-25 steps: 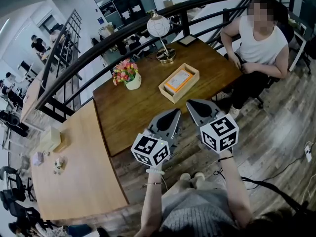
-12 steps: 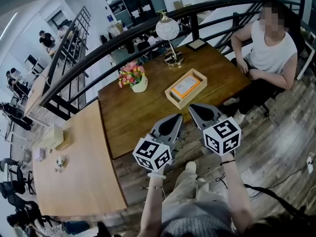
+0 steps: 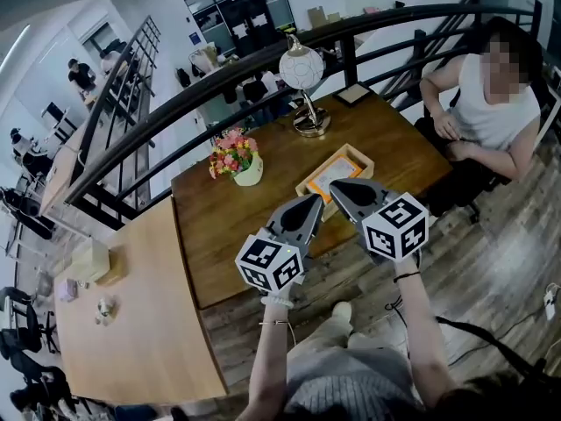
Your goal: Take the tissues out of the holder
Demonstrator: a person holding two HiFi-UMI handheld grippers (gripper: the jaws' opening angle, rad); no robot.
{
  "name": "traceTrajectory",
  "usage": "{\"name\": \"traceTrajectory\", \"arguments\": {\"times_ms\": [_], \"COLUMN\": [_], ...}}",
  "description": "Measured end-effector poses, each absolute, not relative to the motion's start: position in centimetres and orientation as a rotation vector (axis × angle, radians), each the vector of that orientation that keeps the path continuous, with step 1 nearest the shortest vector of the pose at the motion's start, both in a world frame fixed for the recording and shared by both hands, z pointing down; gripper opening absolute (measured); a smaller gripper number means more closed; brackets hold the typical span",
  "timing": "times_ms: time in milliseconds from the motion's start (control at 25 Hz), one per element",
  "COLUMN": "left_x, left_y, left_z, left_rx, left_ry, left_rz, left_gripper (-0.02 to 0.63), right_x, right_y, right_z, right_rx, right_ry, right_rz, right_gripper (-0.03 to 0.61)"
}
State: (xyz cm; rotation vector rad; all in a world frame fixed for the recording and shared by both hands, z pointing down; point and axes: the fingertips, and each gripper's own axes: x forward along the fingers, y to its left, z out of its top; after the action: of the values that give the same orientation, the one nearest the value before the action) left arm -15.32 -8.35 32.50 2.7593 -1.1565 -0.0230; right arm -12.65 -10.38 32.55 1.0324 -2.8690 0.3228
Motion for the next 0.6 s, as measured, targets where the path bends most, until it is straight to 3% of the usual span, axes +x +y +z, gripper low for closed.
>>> {"name": "traceTrajectory", "arguments": {"times_ms": [600], "left_x": [-14.3], "left_y": [-14.1], "left_z": [34.6], "left_rx": [2.714], "left_ry": [-1.154], "left_rz": [0.014], "left_gripper": [0.008], "right_x": [-11.0], "right_y": [-17.2], "right_z": [34.6], "right_rx": [0.938], "right_ry": [-2.787], "right_rz": [0.407], "right_gripper": [0.012]}}
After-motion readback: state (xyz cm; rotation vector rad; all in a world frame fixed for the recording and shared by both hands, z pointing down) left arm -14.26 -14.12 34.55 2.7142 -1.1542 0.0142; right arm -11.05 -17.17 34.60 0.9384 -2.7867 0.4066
